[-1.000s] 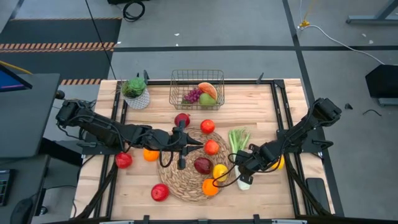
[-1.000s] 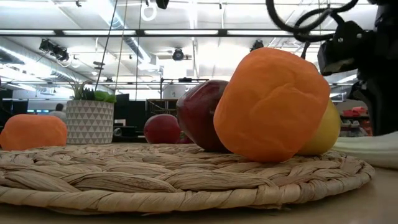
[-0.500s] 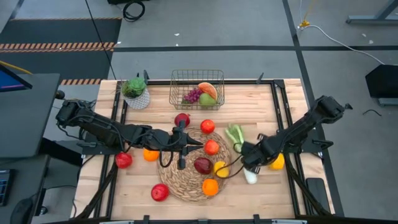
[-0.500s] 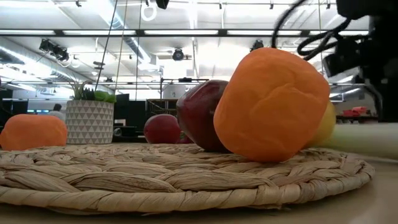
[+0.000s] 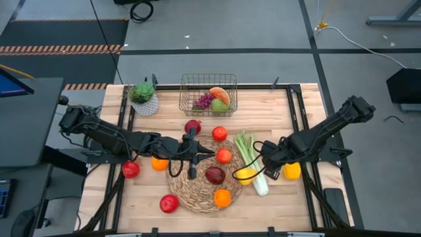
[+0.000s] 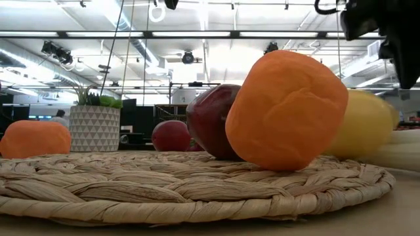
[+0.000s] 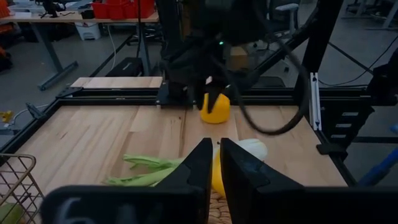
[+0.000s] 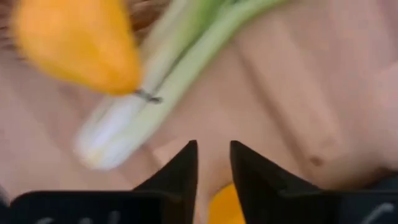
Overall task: Build produce basket
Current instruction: Put the celery into the wire basket
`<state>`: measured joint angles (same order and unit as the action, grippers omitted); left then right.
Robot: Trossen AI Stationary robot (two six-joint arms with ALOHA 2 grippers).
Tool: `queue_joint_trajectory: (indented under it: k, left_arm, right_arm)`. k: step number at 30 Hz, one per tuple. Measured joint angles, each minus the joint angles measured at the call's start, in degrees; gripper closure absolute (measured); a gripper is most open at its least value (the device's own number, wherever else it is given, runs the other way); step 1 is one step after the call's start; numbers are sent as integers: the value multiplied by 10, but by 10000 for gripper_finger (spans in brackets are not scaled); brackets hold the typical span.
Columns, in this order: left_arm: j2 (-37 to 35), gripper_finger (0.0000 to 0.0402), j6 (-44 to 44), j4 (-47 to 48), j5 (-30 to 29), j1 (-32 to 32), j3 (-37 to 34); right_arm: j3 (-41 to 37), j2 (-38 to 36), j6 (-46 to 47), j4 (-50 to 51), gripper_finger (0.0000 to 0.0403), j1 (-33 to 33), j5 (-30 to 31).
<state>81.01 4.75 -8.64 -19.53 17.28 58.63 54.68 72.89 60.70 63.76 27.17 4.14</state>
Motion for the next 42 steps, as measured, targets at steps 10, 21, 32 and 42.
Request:
queue_joint_trajectory:
  k: [10, 21, 32, 42]
  left_arm:
    - [0, 363, 2, 0, 0, 0, 0]
    - [0, 364, 9, 10, 0, 44, 0]
    - [0, 363, 11, 22, 0, 87, 0]
    - [0, 363, 11, 31, 0, 114, 0]
  right_arm:
    - [0, 33, 75, -117, 159, 42, -54]
    - [1, 154, 120, -162, 64, 48, -54]
    - [1, 233, 157, -243, 52, 29, -57]
    - [5, 285, 153, -241, 57, 6, -63]
